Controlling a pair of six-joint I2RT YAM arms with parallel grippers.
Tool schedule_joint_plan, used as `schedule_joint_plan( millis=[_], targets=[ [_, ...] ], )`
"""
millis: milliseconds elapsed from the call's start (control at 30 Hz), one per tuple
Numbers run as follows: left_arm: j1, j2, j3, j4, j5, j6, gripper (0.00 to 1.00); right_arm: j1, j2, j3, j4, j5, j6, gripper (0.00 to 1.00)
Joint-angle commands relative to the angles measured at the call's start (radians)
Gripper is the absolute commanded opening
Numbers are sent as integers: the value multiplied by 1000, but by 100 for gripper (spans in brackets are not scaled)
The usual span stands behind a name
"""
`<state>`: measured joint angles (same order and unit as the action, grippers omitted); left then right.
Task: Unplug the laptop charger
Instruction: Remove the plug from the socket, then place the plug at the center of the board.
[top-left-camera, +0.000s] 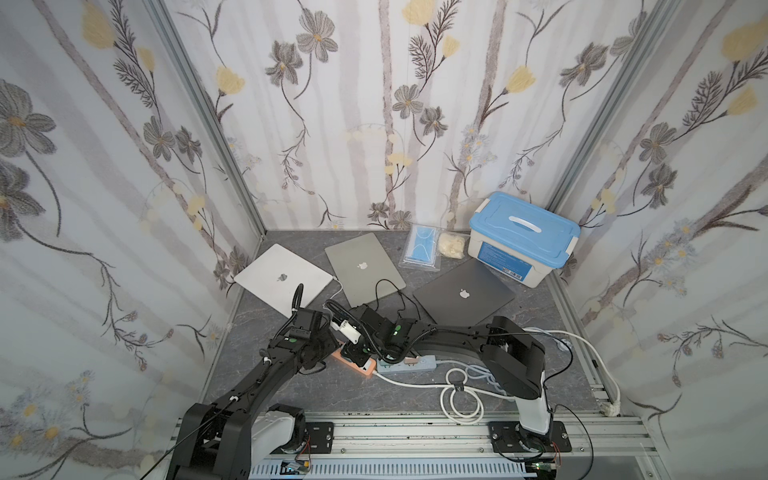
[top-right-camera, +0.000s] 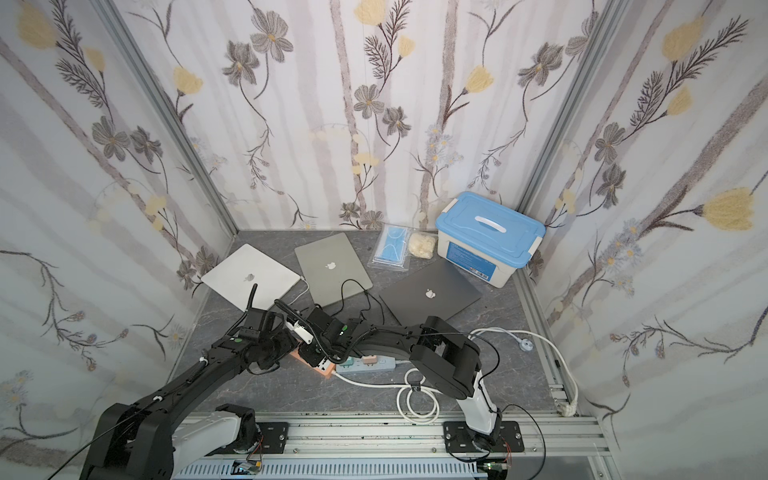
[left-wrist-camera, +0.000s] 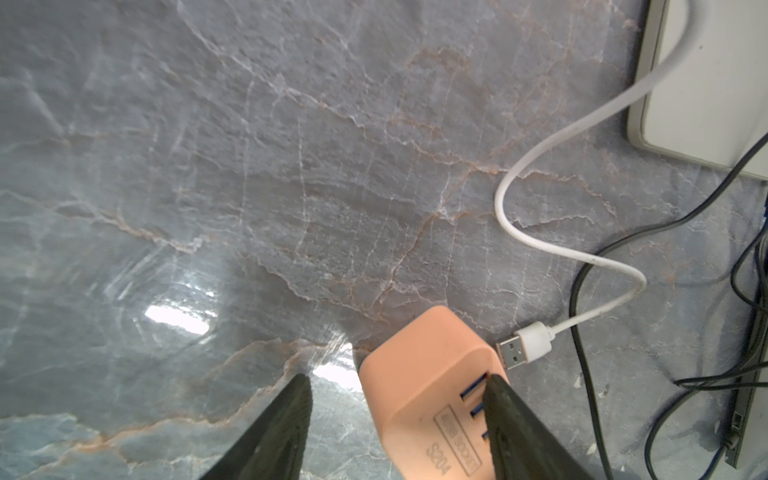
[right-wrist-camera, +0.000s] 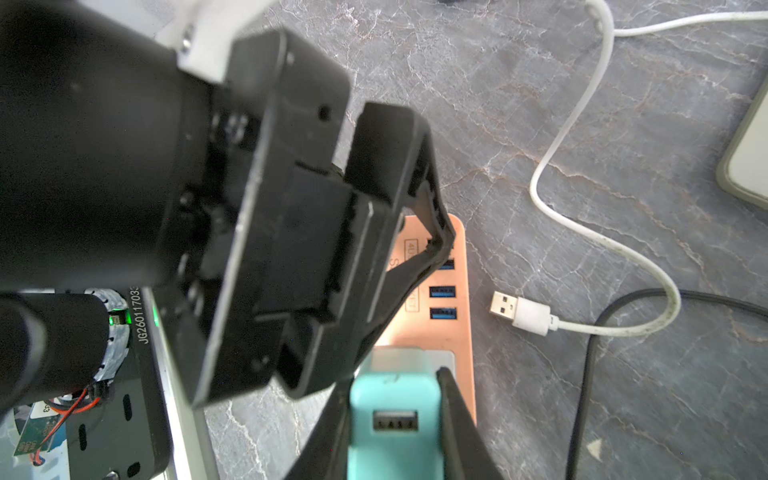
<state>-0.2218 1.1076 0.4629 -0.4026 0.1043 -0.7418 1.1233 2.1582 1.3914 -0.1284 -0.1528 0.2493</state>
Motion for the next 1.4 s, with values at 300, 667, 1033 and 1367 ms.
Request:
schedule_joint_plan(
  millis=[300, 667, 1033, 1367],
  targets=[
    [-1, -6, -28, -122, -52, -7, 66, -9, -25, 31, 4, 82, 15, 0],
    [-1, -19, -28, -117, -39, -8, 66, -71, 16, 109, -47, 79, 6, 0],
    [-1, -77, -43, -123, -32, -35, 66, -131, 206, 354, -108, -9, -12, 0],
    [8, -66, 5, -131, -33, -13, 69, -131, 276, 373, -121, -90, 1, 0]
  ],
)
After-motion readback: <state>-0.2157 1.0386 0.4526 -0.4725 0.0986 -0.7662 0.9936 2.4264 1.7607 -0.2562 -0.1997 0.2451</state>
